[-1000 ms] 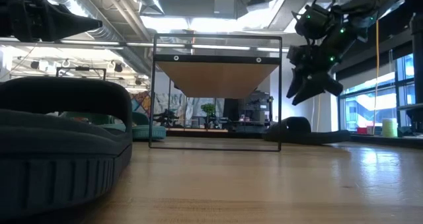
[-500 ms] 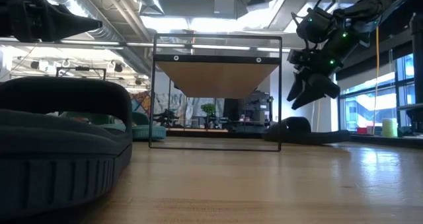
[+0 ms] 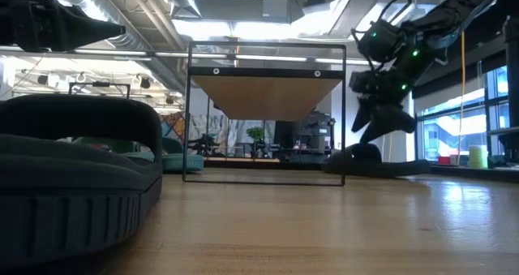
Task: Pick and place slides into the shelf
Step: Put the black slide on the shelf
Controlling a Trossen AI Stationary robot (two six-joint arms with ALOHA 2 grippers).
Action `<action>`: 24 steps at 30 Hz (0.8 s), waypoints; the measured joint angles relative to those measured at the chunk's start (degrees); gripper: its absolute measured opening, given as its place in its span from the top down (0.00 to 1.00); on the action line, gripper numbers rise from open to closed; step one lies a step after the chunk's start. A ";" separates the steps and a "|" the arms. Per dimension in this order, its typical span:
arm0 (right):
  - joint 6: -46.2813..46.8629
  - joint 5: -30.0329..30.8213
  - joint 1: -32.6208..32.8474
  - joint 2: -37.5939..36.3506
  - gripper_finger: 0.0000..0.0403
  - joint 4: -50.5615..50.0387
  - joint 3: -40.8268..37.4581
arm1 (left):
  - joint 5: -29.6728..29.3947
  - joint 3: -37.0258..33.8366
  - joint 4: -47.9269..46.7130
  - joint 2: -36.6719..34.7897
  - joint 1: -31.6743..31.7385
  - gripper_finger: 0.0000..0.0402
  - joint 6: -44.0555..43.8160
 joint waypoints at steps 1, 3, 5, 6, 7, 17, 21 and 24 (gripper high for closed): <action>-0.50 0.01 0.00 1.24 0.33 0.95 0.00 | -0.09 0.00 -0.02 0.00 0.00 0.58 0.00; -1.74 1.30 0.00 3.88 0.33 3.36 0.00 | -0.71 -0.01 -0.27 0.00 0.00 0.58 0.00; -3.30 5.67 0.00 6.09 0.33 5.69 0.00 | -1.75 0.00 -0.96 -0.02 0.00 0.58 0.00; -4.04 8.20 0.00 7.11 0.33 7.07 0.00 | -2.08 0.00 -1.53 -0.02 0.00 0.58 0.02; -4.54 10.21 0.00 7.96 0.33 7.90 0.00 | -2.39 0.00 -1.85 0.00 0.00 0.58 -0.03; -4.73 11.96 -0.04 10.85 0.63 9.52 0.00 | -2.69 0.00 -2.73 0.00 0.00 0.58 -0.35; -4.72 12.19 -0.04 10.85 0.79 9.47 0.00 | -2.69 0.00 -2.70 0.00 0.00 0.58 -0.40; -4.74 12.48 -0.02 10.81 0.91 9.52 0.02 | -2.69 0.00 -2.69 -0.02 0.00 0.58 -0.44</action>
